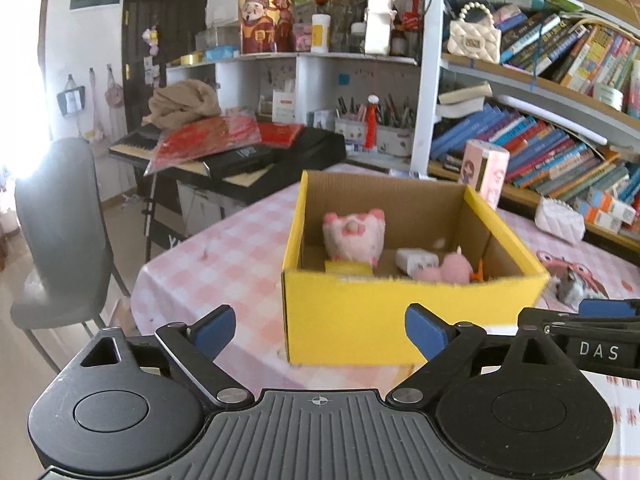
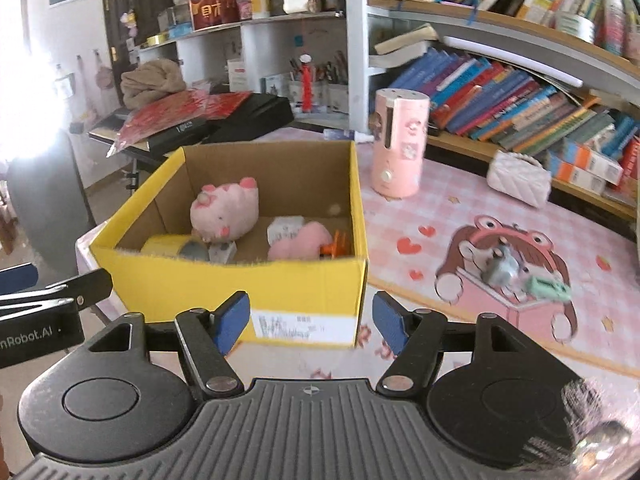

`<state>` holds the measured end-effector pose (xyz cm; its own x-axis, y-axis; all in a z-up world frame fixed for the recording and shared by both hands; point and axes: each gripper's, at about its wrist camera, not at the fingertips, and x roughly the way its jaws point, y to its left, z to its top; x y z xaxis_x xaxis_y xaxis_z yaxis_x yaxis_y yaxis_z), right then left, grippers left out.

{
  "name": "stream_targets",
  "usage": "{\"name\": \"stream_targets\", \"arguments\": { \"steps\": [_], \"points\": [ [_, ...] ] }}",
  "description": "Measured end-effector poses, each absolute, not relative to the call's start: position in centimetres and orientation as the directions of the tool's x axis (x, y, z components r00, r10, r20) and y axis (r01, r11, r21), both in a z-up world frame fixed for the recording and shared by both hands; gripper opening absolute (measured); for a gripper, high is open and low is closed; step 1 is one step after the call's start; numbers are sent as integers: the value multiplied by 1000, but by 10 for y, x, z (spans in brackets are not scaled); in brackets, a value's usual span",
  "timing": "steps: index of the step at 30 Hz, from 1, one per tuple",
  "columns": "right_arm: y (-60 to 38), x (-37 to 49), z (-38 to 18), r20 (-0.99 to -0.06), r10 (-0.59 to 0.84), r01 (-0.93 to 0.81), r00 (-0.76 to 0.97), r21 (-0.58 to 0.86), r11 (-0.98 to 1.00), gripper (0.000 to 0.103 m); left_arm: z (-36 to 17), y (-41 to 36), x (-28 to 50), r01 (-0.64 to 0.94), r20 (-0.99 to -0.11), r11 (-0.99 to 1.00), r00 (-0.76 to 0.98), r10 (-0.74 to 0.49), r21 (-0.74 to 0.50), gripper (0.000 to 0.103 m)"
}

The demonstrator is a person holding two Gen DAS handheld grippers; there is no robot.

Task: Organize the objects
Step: 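Lift both tools out of the box and move toward the cartoon mat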

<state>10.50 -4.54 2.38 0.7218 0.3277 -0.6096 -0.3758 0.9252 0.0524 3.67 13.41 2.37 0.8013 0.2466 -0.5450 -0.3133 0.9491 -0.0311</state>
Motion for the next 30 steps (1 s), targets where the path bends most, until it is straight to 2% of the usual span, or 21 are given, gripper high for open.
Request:
{"name": "stream_targets", "arguments": {
  "steps": [15,30],
  "points": [
    [-56,42,15,-622,216,-255,753,28,967,78,18,128,-2,-211,-564,977,809,165,-17,94],
    [-88,5,6,-646,111,-102,755,52,993,79,13,94,-10,-37,-582,999,813,34,8,95]
  ]
}}
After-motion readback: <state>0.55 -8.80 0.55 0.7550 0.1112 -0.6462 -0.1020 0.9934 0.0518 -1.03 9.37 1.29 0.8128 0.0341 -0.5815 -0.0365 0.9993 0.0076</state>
